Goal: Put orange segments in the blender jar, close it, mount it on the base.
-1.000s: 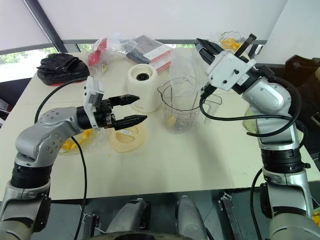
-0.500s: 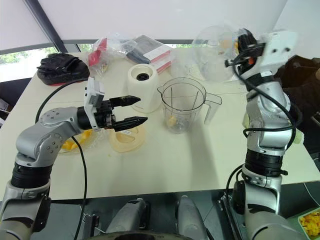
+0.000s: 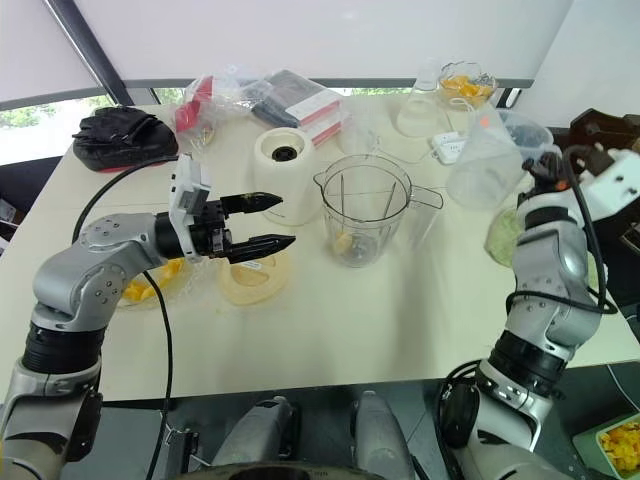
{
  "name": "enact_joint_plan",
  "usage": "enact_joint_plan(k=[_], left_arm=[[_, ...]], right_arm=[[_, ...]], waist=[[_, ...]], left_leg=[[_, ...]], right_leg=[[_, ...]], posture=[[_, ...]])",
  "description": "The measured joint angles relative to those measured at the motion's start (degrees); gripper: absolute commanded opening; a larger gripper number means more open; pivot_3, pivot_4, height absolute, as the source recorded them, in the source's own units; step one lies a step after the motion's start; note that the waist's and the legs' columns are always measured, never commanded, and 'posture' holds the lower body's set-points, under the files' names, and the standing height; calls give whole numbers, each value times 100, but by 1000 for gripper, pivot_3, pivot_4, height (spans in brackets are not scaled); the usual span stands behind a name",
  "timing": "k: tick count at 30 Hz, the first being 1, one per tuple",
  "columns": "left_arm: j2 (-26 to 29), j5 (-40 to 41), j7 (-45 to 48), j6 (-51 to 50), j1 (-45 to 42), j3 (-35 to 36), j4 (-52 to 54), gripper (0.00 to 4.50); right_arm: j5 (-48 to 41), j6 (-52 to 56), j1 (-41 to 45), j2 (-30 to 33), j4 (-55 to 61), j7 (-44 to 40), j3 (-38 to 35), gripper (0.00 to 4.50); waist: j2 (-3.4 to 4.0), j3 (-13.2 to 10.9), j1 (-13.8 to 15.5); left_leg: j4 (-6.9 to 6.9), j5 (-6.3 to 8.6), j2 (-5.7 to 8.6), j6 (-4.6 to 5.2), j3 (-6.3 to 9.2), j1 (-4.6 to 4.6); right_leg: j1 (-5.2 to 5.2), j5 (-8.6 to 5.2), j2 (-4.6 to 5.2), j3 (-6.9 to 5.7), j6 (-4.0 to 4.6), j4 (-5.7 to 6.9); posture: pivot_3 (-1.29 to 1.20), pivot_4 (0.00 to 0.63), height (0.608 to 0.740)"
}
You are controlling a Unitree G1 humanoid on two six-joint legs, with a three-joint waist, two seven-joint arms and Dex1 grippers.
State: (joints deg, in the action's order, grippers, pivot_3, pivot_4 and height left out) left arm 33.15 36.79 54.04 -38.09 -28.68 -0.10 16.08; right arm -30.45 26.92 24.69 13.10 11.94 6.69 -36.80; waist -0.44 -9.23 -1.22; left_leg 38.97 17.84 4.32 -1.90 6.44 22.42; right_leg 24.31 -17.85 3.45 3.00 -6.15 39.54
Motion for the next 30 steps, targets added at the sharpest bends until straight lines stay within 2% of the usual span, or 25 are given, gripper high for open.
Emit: enact_joint_plan(k=[8,12,21,30], left_arm=[[188,26,60,-54,145,-24,126,4231],[346,26,110,-66,197,-23,299,4231],[451,-14,203,121,458,-24,366,4231],[497,-135,208,154,606,-96,373,4231]], right_arm=[[97,-1041,-824,-510,-408,-270,150,74],[164,-1569,-1097,-768,-973,-365,240,74],[628,-2662,-1371,-763,-1887,-622,517,74],[772,-3072,-1139,-591,-2346,-625,618,74]], waist=[[3,1,-103],[7,1,-110],[14,0,-128],[15,0,-125]], left_leg=[[-1,0,-2,0,1,-1],[-1,0,-2,-1,1,-1],[0,-1,-2,-1,1,-5],[2,-1,-2,-1,2,-5]], right_leg=[[0,0,-2,1,0,2],[-1,0,-2,1,0,2],[-4,0,-2,1,0,2],[-7,0,-2,0,0,2]], posture=[[0,150,740],[0,150,740],[0,150,740],[0,150,740]])
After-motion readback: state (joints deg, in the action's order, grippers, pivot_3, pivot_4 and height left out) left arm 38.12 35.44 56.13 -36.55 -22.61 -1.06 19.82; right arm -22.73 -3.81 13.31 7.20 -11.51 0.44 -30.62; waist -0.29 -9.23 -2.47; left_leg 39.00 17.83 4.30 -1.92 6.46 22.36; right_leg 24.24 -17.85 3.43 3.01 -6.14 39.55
